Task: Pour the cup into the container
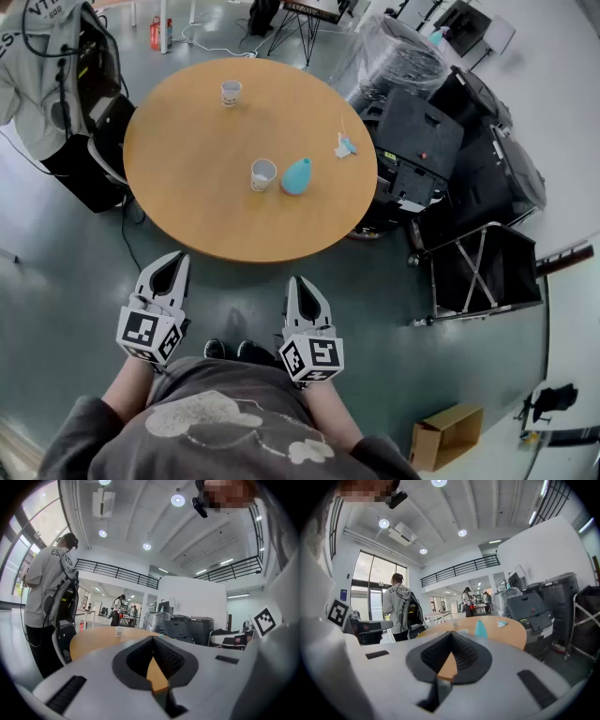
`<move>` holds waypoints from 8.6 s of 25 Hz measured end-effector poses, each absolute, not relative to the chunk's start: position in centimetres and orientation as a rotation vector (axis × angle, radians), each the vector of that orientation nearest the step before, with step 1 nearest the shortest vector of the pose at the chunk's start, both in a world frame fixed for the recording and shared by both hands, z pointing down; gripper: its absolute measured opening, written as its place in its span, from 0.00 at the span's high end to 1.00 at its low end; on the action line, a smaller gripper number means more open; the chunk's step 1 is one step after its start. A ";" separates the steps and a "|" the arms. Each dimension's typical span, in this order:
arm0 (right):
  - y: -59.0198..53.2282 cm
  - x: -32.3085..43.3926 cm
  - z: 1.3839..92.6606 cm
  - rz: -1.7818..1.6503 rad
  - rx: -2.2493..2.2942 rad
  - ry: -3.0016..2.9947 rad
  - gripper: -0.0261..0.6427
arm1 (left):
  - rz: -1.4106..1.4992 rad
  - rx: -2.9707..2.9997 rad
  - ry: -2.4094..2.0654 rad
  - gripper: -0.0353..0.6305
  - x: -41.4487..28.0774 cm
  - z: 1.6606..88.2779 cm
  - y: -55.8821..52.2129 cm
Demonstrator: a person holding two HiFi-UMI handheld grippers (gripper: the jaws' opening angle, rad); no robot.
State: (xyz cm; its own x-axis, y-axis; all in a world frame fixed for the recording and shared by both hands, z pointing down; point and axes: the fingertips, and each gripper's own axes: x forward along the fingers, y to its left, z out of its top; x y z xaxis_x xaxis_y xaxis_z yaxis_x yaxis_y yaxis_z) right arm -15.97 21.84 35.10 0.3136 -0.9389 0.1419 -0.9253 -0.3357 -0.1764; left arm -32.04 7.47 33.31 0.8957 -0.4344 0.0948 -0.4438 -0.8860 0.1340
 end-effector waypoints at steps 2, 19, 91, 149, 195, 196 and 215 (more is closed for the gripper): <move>21.4 -16.2 34.9 -0.339 -2.483 1.786 0.98 | 0.096 2.915 -0.673 0.94 -32.1 33.2 6.8; 9.2 -7.9 39.5 -0.446 -2.401 1.910 0.92 | 0.121 2.845 -0.810 0.94 -24.0 36.4 -2.5; -6.4 -3.4 43.3 -0.414 -2.501 2.316 0.52 | 0.385 2.874 -0.525 0.94 -10.6 44.3 -14.5; 4.0 17.5 47.3 -0.492 -2.253 2.605 0.51 | 0.543 2.923 -0.685 0.32 10.8 50.5 -2.7; -3.0 14.4 46.4 -0.213 -2.182 3.555 0.53 | 0.567 2.943 -0.642 0.34 12.7 52.8 -4.4; -3.0 14.2 46.4 -0.197 -2.166 3.573 0.53 | 0.565 2.943 -0.643 0.34 12.7 52.8 -4.4; -2.8 14.1 46.7 -0.187 -2.041 3.839 0.53 | 0.544 2.953 -0.644 0.34 13.4 52.8 -4.6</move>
State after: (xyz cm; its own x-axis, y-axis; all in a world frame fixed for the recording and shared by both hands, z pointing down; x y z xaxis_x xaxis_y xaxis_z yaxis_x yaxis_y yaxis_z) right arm 14.13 -2.76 46.65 -0.0549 -0.5195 0.8527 -0.5998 0.6999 0.3878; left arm 13.42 -4.64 52.77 0.8494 -0.3905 0.3550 -0.4153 -0.9097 -0.0068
